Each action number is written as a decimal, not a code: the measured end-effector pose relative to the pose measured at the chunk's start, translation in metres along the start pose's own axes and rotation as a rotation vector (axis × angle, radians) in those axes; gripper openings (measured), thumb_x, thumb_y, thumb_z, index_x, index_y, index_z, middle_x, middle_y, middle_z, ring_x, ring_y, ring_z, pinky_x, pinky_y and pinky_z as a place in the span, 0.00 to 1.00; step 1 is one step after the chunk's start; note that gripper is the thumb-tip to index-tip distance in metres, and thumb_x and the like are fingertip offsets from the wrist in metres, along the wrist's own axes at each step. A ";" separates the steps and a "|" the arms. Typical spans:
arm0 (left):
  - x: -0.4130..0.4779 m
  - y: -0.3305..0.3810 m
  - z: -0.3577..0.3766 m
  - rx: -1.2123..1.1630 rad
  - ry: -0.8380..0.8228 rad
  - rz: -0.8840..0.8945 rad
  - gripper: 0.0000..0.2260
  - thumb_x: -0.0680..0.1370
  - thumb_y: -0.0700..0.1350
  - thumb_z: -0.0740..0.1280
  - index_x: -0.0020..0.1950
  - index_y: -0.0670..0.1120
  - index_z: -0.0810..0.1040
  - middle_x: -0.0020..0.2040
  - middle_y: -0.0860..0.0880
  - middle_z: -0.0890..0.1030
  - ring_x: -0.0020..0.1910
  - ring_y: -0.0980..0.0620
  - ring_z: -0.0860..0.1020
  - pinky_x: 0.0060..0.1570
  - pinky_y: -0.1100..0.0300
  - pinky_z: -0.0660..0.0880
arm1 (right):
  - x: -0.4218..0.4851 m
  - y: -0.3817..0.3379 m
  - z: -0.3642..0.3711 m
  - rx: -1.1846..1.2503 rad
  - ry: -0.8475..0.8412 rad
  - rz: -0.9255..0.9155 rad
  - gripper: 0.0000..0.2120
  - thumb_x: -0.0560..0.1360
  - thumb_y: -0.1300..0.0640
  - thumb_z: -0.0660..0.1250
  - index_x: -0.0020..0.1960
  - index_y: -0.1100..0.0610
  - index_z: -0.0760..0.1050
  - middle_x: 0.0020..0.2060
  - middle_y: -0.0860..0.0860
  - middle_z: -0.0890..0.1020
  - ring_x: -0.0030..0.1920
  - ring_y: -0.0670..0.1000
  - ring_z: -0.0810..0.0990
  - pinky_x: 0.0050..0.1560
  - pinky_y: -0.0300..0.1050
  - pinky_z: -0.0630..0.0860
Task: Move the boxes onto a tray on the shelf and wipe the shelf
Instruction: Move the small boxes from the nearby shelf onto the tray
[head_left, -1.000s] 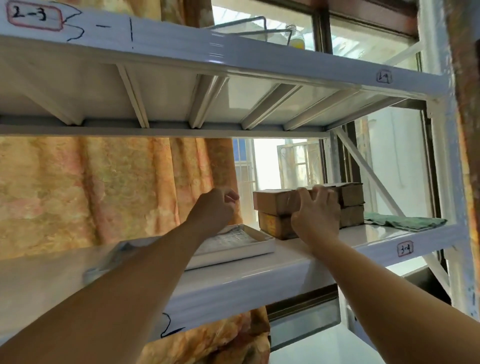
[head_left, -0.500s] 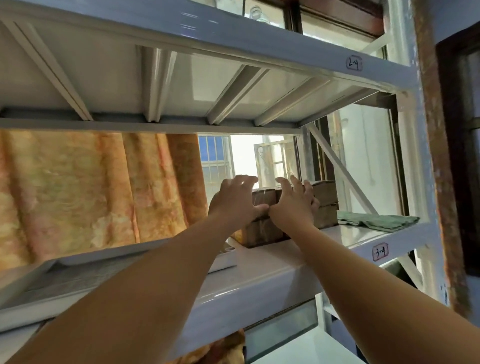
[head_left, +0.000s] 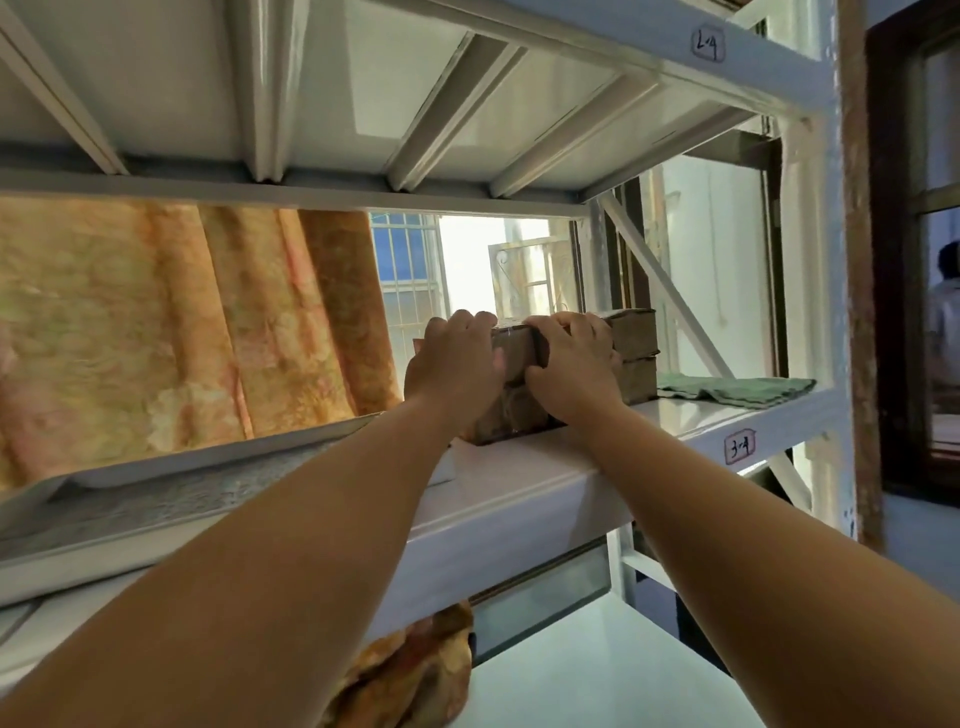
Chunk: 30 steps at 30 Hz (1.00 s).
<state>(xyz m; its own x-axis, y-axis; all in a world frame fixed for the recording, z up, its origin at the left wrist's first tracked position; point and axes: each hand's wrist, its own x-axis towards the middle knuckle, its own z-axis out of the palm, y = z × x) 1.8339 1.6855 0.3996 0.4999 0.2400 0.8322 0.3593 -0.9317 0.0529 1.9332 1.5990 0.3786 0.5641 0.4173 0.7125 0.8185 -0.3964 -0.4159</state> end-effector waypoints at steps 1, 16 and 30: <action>0.000 -0.001 0.001 -0.001 -0.004 0.000 0.15 0.79 0.46 0.60 0.65 0.47 0.72 0.60 0.47 0.76 0.58 0.46 0.72 0.55 0.51 0.74 | 0.000 0.000 0.000 0.003 0.002 0.002 0.28 0.72 0.58 0.62 0.70 0.45 0.64 0.71 0.51 0.62 0.74 0.57 0.51 0.71 0.62 0.55; 0.006 -0.010 -0.009 -0.435 0.081 -0.439 0.16 0.79 0.53 0.60 0.63 0.47 0.71 0.62 0.46 0.76 0.53 0.51 0.74 0.48 0.59 0.72 | -0.002 -0.003 0.000 0.022 0.061 -0.034 0.14 0.79 0.50 0.60 0.62 0.39 0.75 0.76 0.51 0.54 0.76 0.57 0.45 0.72 0.59 0.47; 0.007 -0.019 -0.010 -0.414 -0.131 -0.702 0.31 0.74 0.63 0.59 0.70 0.46 0.63 0.63 0.43 0.73 0.59 0.42 0.74 0.47 0.54 0.72 | -0.005 -0.005 0.003 0.024 0.024 -0.124 0.29 0.74 0.61 0.60 0.71 0.41 0.63 0.73 0.52 0.61 0.75 0.55 0.50 0.70 0.59 0.51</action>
<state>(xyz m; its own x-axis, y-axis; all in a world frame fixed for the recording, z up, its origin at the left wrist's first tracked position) 1.8227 1.7020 0.4098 0.3645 0.8096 0.4601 0.3157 -0.5723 0.7568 1.9262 1.6014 0.3756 0.4557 0.4420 0.7726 0.8844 -0.3231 -0.3368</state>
